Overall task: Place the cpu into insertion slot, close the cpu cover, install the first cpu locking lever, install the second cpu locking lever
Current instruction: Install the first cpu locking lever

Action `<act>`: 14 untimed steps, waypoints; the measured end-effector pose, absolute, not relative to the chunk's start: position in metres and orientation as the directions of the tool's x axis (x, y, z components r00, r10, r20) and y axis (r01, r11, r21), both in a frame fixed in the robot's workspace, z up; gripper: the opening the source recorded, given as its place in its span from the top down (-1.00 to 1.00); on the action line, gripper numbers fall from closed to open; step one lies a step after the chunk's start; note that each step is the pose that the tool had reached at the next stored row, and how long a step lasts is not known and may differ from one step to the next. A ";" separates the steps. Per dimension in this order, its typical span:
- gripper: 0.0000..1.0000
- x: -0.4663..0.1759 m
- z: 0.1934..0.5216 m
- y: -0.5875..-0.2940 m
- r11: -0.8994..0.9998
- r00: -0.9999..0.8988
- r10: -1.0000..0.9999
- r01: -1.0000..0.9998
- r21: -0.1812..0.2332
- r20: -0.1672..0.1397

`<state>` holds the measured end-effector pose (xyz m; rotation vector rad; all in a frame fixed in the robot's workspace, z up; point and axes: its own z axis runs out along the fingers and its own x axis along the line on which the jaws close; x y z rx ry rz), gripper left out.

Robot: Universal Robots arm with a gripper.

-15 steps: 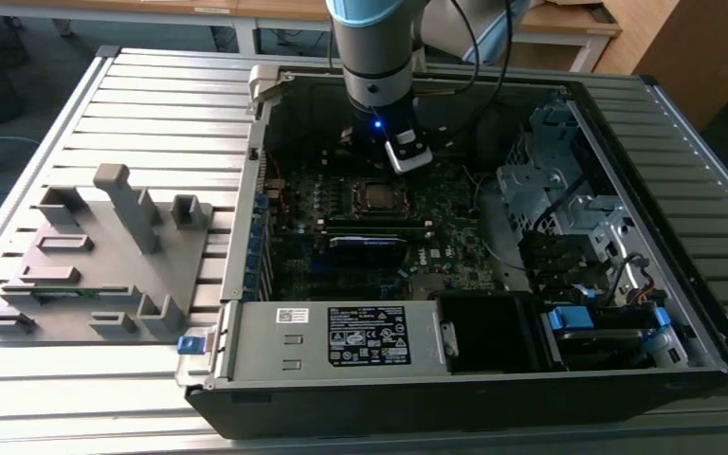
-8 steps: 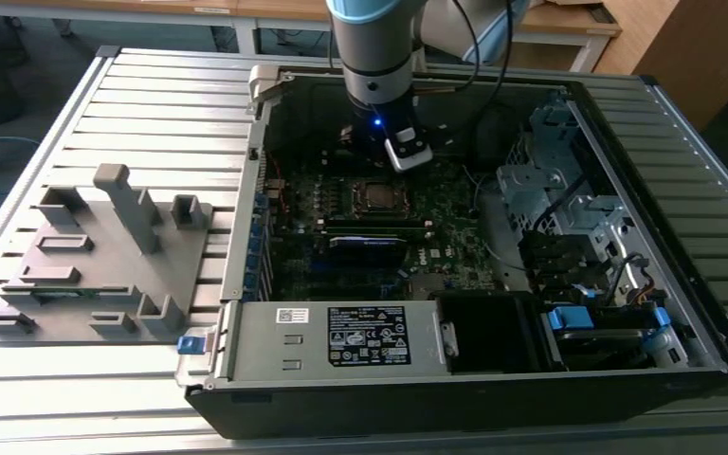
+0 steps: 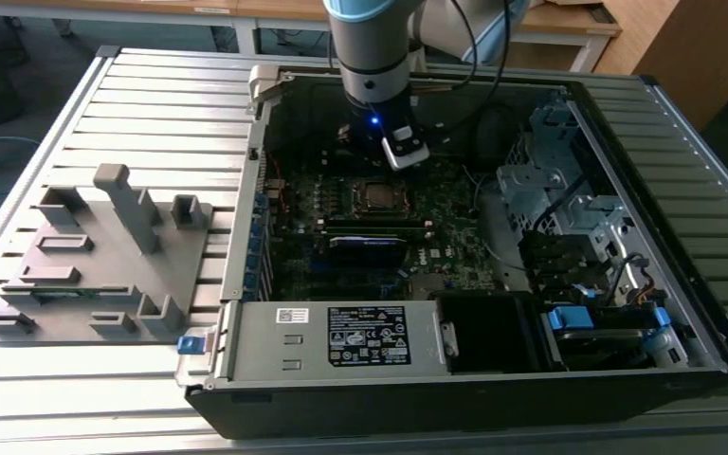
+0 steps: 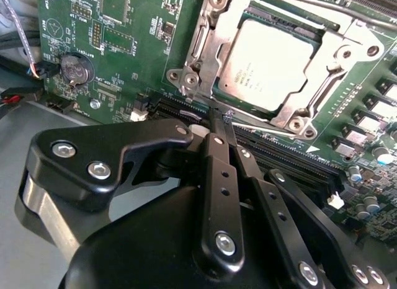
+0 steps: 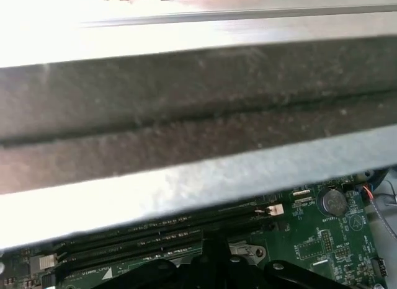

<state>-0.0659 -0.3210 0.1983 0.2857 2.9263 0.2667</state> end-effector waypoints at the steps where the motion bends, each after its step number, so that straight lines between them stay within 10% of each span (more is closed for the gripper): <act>1: 0.80 -0.066 0.198 -0.321 0.965 -0.964 0.207 0.173 0.196 -0.169; 14: 0.80 -0.066 0.198 -0.318 0.962 -0.960 0.222 0.188 0.196 -0.169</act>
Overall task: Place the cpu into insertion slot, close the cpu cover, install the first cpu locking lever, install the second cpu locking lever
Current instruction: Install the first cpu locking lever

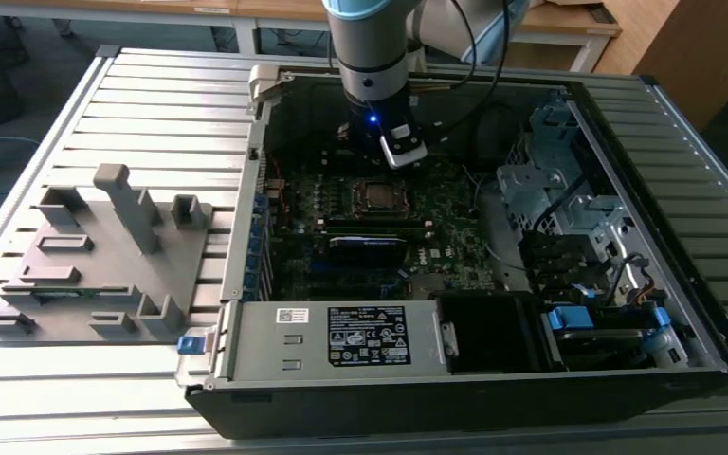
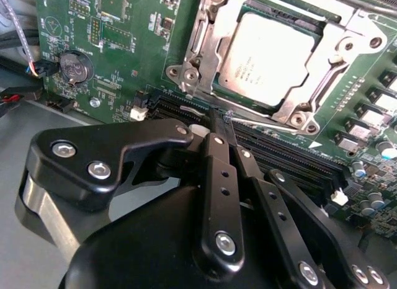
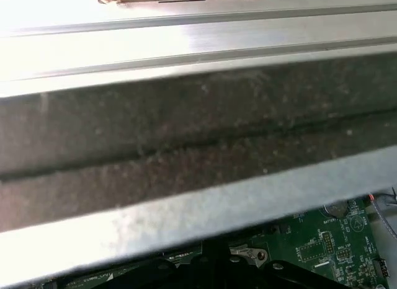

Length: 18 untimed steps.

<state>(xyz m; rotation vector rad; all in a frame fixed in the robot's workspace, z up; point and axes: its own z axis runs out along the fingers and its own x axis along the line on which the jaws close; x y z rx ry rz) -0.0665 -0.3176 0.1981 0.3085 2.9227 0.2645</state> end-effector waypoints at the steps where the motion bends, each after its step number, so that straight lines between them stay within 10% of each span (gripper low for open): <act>1: 0.80 -0.066 0.198 -0.317 0.962 -0.960 0.223 0.189 0.196 -0.169; 18: 0.80 -0.064 0.197 -0.316 0.960 -0.957 0.236 0.203 0.194 -0.170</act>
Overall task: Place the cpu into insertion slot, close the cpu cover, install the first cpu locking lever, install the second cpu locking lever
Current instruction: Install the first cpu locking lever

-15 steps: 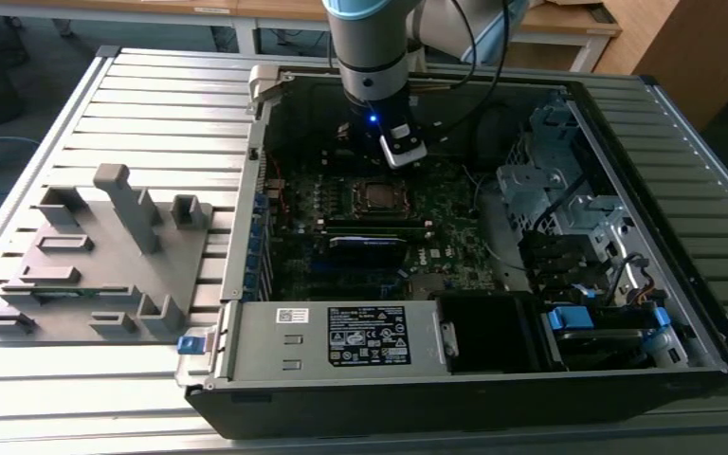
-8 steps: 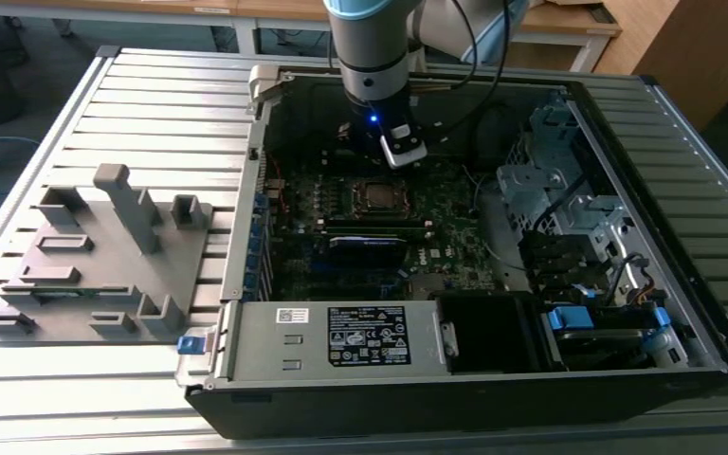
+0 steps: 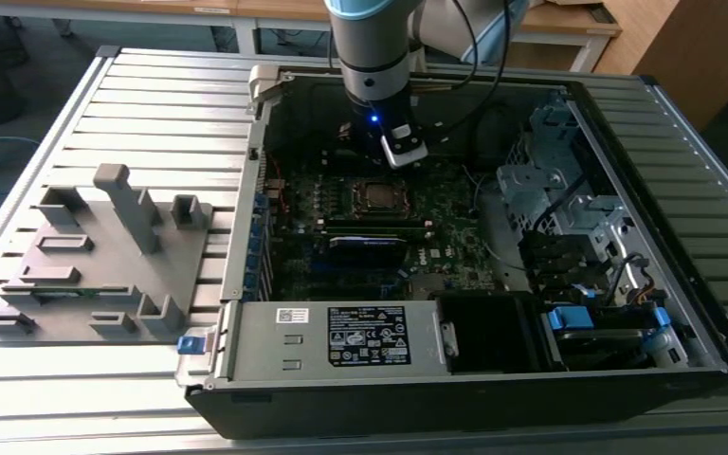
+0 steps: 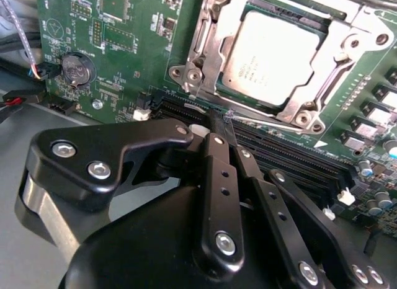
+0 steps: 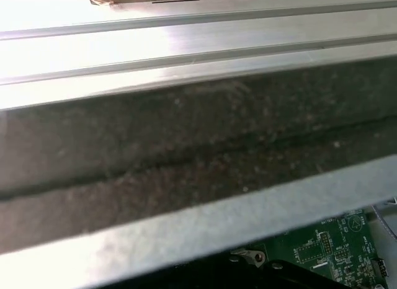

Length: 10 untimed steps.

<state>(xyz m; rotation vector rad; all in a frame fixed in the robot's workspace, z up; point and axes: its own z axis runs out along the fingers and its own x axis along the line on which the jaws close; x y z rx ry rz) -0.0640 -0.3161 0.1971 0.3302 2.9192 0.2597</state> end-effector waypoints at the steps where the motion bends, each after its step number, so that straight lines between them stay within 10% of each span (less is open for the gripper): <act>1: 0.80 -0.064 0.197 -0.316 0.960 -0.957 0.236 0.203 0.193 -0.170; 10: 0.80 -0.064 0.197 -0.316 0.962 -0.957 0.235 0.203 0.185 -0.172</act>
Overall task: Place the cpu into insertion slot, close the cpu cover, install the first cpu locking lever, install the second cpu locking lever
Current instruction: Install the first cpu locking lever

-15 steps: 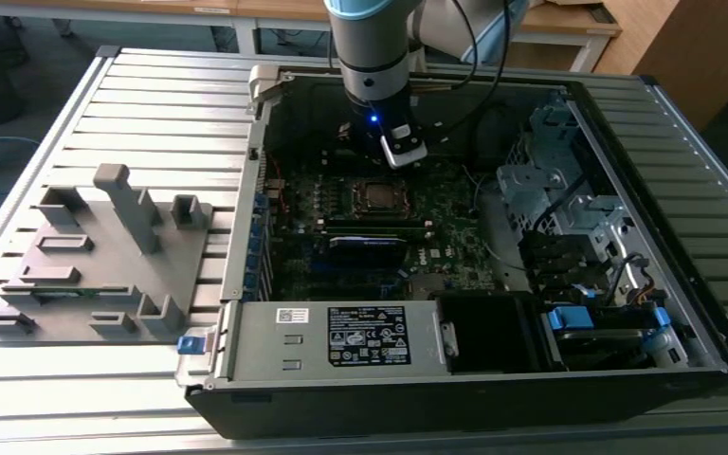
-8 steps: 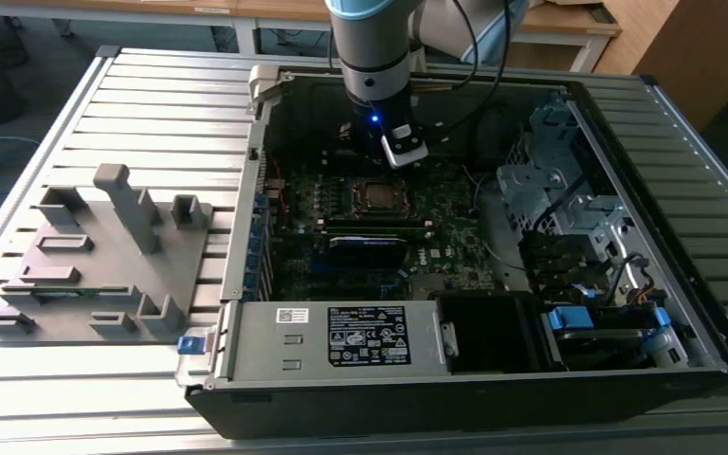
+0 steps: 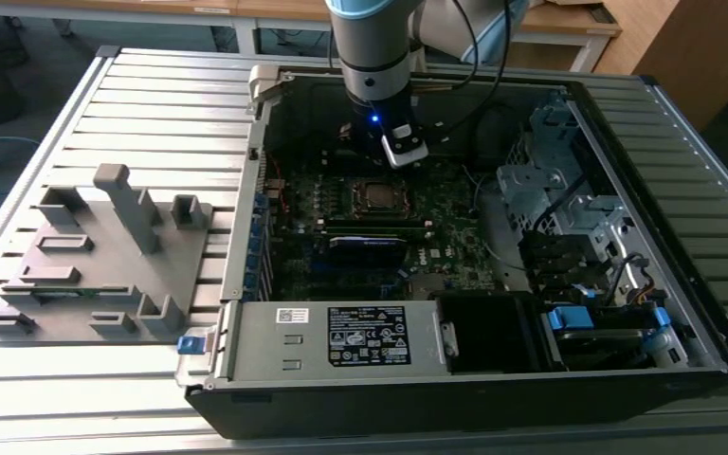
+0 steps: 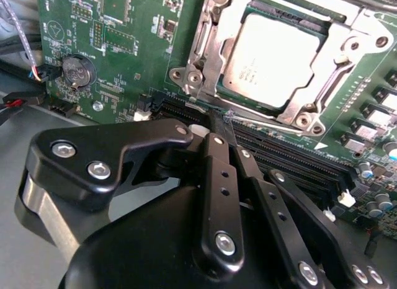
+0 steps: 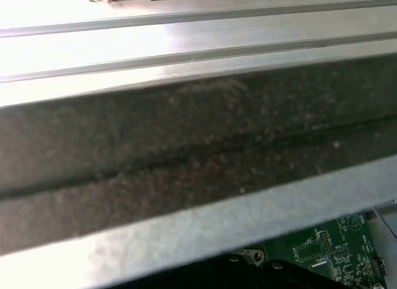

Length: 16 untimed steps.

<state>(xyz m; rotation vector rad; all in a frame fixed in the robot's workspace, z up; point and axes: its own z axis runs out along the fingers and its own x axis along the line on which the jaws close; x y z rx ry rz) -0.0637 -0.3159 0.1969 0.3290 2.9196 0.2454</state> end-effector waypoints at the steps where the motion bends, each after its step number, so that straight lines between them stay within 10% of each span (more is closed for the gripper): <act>1: 0.80 -0.064 0.197 -0.316 0.962 -0.957 0.234 0.203 0.181 -0.173; 16: 0.80 -0.064 0.196 -0.316 0.964 -0.956 0.232 0.203 0.170 -0.177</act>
